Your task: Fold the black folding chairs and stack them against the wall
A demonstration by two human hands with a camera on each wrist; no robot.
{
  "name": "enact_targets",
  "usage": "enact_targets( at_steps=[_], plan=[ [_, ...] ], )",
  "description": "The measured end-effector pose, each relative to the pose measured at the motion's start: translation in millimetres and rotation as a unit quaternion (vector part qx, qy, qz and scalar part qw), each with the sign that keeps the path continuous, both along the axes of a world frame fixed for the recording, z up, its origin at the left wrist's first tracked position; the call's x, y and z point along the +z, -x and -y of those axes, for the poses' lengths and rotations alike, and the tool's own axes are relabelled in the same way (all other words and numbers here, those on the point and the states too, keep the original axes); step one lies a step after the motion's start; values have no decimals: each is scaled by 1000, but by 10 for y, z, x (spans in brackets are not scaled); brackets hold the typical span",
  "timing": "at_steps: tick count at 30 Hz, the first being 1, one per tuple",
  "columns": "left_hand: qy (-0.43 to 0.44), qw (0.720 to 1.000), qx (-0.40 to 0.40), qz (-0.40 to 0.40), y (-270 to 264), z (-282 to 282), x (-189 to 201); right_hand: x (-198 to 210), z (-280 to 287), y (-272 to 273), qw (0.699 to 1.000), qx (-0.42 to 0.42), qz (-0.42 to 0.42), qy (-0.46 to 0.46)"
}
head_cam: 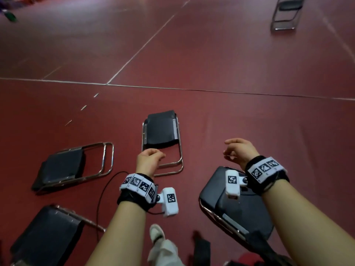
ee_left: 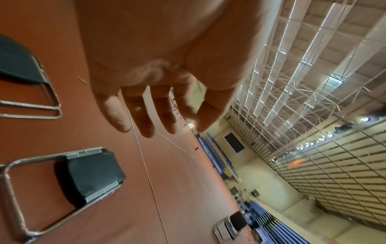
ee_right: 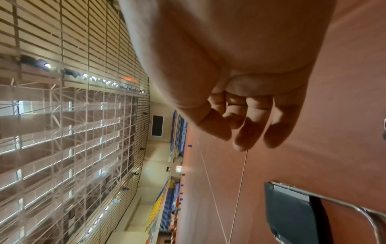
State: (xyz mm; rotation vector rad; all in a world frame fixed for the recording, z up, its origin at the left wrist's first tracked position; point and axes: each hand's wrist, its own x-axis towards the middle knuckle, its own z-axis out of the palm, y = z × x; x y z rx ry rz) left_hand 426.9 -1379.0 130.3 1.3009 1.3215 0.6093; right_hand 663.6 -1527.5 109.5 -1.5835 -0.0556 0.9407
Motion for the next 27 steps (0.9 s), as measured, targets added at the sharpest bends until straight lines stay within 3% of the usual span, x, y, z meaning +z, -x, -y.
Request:
enact_targets(
  at_steps=[7,13,21,27],
  plan=[
    [3,985,-172,-23,-1035,-1388,-249,-178,-770,-502,989,-149,6,17],
    [15,947,-318,-51,-1920,-2194,-396,-306,-1080,-591,950,-312,-36,0],
    [58,863,-492,-94,-3171,-1876,-799,-649,-689,-658,870,-486,-77,29],
    [57,822,-550,-134,-3757,-1514,-1183,-1069,-454,-834,834,-535,-117,68]
  ],
)
